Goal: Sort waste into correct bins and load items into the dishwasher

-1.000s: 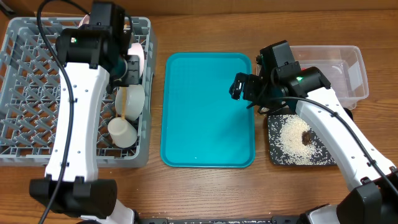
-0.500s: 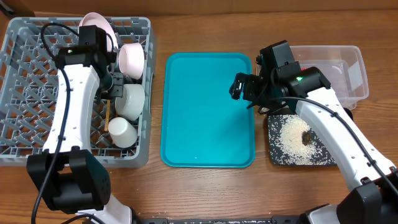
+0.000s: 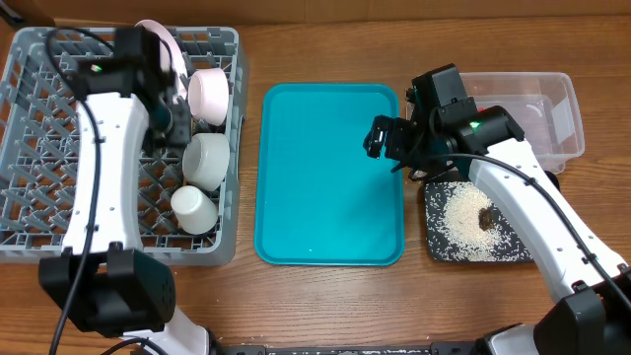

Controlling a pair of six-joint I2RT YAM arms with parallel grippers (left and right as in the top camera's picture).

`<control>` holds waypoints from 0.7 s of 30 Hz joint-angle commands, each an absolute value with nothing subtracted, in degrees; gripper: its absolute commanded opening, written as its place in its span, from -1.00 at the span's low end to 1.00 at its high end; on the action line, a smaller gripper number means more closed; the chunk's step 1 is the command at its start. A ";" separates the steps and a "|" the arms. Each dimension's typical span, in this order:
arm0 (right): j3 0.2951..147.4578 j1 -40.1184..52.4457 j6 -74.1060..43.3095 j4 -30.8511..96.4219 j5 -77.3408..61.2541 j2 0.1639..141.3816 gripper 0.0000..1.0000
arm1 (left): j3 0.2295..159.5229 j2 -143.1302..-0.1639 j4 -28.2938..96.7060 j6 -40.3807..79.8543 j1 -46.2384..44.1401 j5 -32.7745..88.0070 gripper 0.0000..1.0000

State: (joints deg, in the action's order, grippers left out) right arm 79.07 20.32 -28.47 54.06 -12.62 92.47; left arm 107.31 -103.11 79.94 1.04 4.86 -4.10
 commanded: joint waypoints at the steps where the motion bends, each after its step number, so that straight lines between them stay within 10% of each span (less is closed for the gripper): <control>1: 80.62 20.56 -28.49 53.89 -12.01 91.57 1.00 | 116.73 -101.25 81.93 3.25 4.47 6.26 -0.28; 4: 80.62 20.56 -28.49 53.89 -12.01 91.57 1.00 | 122.15 -99.92 82.41 4.16 4.47 16.10 -0.12; 6: 80.62 20.56 -28.49 53.87 -12.01 91.57 1.00 | 124.22 -99.33 82.19 4.36 4.47 24.67 0.99; 21: 80.62 20.62 -27.53 59.46 -11.16 89.86 1.00 | 124.66 -99.11 80.73 4.29 4.49 29.39 0.99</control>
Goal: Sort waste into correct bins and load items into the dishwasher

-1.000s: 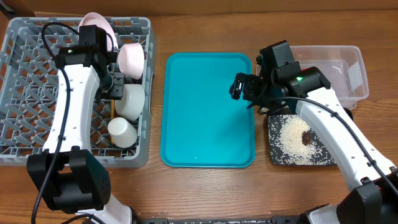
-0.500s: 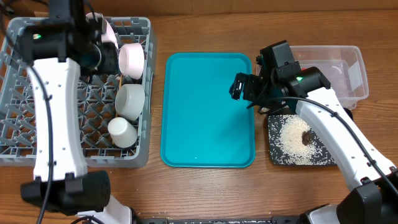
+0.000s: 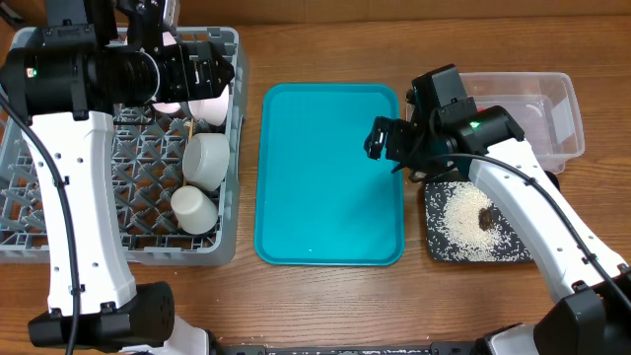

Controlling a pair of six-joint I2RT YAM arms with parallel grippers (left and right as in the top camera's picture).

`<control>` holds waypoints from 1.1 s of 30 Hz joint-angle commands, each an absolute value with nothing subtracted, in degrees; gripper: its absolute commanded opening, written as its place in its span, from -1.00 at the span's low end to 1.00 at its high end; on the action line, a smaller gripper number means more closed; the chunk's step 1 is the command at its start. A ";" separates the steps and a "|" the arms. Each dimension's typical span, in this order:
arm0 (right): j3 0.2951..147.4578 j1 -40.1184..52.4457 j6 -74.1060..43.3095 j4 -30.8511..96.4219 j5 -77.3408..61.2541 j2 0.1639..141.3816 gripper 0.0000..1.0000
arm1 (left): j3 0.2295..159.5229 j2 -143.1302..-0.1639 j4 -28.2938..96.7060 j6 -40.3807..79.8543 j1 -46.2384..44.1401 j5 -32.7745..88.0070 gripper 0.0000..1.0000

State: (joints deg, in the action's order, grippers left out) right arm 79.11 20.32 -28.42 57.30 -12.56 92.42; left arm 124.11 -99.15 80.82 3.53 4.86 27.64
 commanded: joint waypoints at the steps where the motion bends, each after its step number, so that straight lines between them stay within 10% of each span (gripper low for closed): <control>1: 80.62 20.62 -25.47 60.05 -8.71 88.82 0.99 | 124.66 -99.11 80.73 4.29 4.49 29.39 1.00; 33: 21.10 0.23 -10.37 12.71 -3.03 12.49 1.00 | 124.66 -99.11 80.73 4.29 4.49 29.41 1.00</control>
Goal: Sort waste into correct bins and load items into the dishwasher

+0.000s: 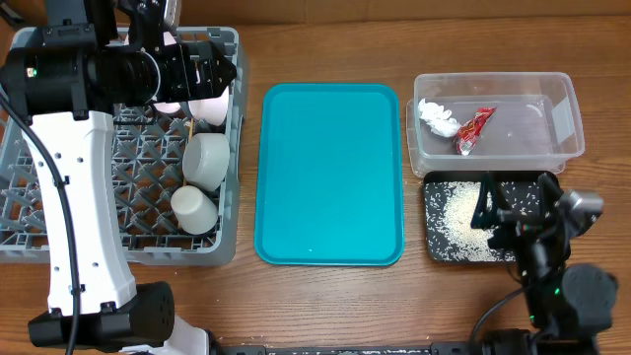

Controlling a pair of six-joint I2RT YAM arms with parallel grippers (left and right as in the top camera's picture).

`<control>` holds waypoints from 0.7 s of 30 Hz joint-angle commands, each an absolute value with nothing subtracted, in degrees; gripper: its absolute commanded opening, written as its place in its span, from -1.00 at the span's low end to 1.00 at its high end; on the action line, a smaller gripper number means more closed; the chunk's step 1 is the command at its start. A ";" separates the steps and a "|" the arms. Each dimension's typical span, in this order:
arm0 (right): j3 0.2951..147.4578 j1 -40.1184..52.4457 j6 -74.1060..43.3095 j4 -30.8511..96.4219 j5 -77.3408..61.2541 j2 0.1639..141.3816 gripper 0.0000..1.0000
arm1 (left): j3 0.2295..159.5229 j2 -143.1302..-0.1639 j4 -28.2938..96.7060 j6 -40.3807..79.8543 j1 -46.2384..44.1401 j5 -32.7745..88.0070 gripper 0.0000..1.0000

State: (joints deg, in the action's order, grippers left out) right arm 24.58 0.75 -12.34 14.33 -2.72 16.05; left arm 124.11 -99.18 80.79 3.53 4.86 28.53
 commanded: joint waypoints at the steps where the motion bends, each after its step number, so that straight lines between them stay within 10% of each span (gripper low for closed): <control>1: 19.03 0.23 -10.37 11.29 -3.03 10.57 1.00 | 124.66 -99.11 80.73 4.29 4.49 29.39 0.99; 21: 0.45 0.36 -10.20 4.64 -1.56 0.12 0.99 | 124.66 -99.11 80.73 4.29 4.49 29.39 1.00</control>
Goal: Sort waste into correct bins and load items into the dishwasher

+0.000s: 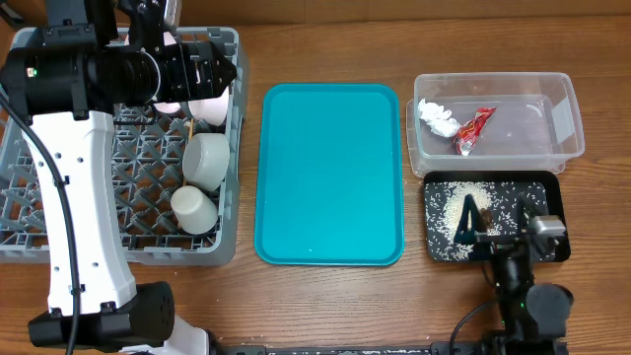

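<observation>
The grey dishwasher rack (59,197) on the left holds two white cups (205,160) (193,208) and a pink bowl (207,108), partly hidden by my arm. My left gripper (219,71) hangs high over the rack's far right corner, close to the camera, with its jaws unclear. A clear waste bin (562,118) at the right holds a crumpled white paper (436,115) and a red wrapper (473,128). A black tray (547,192) of spilled rice lies in front of it. My right gripper (471,225) sits low over that tray's near edge, its arm folded back.
The teal serving tray (330,173) lies bare in the middle of the wooden table. The right arm's base (527,296) stands at the near right edge. The left arm's white link (79,197) spans over the rack.
My right arm has drawn a little further back and left over the black tray's near edge. The left arm and everything on the table are unchanged.
At first my left gripper was down in the rack by the pink dishes and my right gripper hung over the teal tray's right edge. Then the left arm was raised above the rack. Later the right arm had folded back to the near right, uncovering the bins.
</observation>
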Controlling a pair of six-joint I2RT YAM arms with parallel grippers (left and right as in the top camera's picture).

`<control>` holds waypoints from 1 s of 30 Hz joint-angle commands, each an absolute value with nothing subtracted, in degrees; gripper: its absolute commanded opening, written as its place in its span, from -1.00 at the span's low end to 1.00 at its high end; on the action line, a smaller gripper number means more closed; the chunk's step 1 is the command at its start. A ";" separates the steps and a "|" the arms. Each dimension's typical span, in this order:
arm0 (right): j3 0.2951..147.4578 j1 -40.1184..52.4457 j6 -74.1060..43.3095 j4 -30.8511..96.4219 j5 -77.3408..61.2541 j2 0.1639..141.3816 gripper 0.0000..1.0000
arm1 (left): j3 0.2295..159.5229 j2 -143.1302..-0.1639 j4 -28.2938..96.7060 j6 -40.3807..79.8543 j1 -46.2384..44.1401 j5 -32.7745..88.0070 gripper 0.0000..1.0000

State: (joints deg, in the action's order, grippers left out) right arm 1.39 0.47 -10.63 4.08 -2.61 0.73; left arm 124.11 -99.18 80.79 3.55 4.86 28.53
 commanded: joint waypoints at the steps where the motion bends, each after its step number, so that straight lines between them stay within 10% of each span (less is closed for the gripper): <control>1: 0.45 0.36 -10.22 4.71 -1.52 0.12 1.00 | 124.66 -99.11 80.73 4.32 4.49 29.39 0.99; 30: 0.45 0.25 -10.22 4.64 -1.56 0.16 0.99 | 124.64 -98.02 82.63 4.27 4.49 17.56 1.00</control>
State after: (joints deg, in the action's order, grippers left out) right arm 1.06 0.45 -10.46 5.10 -2.11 0.73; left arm 124.11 -99.15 82.61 3.55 4.86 24.53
